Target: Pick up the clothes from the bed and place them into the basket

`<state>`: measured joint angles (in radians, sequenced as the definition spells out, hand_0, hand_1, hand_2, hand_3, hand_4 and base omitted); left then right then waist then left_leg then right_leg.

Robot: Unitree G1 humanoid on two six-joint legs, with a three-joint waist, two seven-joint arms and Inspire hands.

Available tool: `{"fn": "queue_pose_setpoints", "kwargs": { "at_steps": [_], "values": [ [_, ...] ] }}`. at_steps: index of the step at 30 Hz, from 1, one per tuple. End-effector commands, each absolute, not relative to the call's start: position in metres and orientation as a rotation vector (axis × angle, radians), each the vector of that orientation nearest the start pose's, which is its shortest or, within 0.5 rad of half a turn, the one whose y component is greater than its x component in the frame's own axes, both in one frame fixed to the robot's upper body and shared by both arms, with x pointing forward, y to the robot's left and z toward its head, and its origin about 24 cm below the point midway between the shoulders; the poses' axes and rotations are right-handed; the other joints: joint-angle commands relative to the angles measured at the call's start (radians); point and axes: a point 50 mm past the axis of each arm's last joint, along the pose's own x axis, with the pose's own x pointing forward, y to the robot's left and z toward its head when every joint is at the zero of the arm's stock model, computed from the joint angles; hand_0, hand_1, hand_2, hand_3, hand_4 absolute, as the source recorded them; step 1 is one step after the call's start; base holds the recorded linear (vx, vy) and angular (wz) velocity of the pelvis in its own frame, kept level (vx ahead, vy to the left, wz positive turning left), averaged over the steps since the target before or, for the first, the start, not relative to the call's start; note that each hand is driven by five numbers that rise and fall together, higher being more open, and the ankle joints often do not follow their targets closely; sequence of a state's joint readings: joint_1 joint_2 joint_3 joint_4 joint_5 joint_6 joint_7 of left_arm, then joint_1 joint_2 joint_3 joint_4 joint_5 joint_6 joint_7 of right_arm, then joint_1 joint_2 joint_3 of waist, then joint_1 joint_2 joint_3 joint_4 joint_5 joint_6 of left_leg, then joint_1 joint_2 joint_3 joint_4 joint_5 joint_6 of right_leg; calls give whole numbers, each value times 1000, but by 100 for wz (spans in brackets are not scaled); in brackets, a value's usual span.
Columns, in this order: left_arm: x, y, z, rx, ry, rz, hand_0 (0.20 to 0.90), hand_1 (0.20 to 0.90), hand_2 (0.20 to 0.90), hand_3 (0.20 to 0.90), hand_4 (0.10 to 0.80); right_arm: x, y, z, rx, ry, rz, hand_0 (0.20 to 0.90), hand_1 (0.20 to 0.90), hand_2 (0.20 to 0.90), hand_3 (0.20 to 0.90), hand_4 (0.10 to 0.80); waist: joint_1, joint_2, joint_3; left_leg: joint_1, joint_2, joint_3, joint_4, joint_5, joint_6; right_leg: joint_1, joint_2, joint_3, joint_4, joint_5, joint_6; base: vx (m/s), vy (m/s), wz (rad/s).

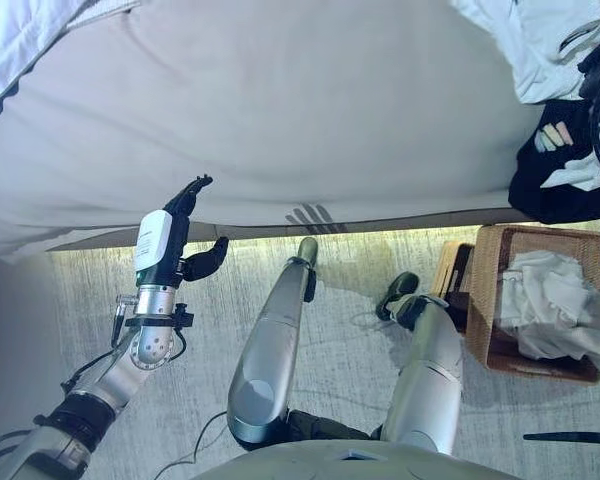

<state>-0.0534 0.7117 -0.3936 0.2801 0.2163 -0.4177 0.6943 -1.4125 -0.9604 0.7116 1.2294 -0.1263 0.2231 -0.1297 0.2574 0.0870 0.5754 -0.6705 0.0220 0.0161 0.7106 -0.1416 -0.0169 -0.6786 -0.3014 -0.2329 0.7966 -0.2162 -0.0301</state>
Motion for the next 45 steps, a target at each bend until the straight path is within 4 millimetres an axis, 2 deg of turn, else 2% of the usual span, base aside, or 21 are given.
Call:
{"fn": "queue_pose_setpoints", "kwargs": {
  "at_steps": [1,2,6,13,27,37,45],
  "values": [
    [234,238,60,758,-416,184,900,900,900,900,800,330,-388,351,-1150,-18,-919,408,408,408,326,226,-10,24,-55,37,-21,-10,-60,-19,19,77,82,-63,41,-65,-17,9,6,-6],
    [233,238,57,769,-402,172,900,900,900,900,800,329,-388,352,-1140,-63,-952,900,900,900,900,800,-16,23,-55,45,-18,-7,-67,-17,16,84,83,-62,31,-61,-14,11,9,-7],
    [231,239,46,778,-370,178,900,900,900,900,800,328,-388,343,-1173,-87,-945,900,900,900,900,800,-41,15,-55,68,-14,-3,-79,-22,16,97,95,-44,12,-59,-14,20,18,-9],
    [236,230,48,758,-385,175,900,900,900,900,800,328,-395,326,-1167,-15,-932,900,900,900,900,800,-74,29,-55,52,-16,20,-62,-31,18,69,99,-21,16,-57,-19,6,12,-9],
    [236,226,51,748,-394,164,900,900,900,900,800,330,-394,322,-1055,-14,-910,900,900,900,900,800,-86,60,-55,20,-15,36,-97,-9,12,15,113,-9,16,-61,-23,-2,-21,-7],
    [235,224,58,736,-427,179,900,900,900,900,800,333,-384,341,-1032,-71,-917,900,900,900,900,800,-66,96,-55,-62,-19,33,-119,29,2,-84,120,-10,53,-68,-28,-25,-83,2],
    [233,221,71,743,-510,189,900,900,900,900,800,336,-376,355,-1019,-98,-934,900,900,900,900,800,-41,127,-55,-180,-26,3,-129,64,6,-219,132,0,81,-66,-37,-67,-101,7]
  ]
}}
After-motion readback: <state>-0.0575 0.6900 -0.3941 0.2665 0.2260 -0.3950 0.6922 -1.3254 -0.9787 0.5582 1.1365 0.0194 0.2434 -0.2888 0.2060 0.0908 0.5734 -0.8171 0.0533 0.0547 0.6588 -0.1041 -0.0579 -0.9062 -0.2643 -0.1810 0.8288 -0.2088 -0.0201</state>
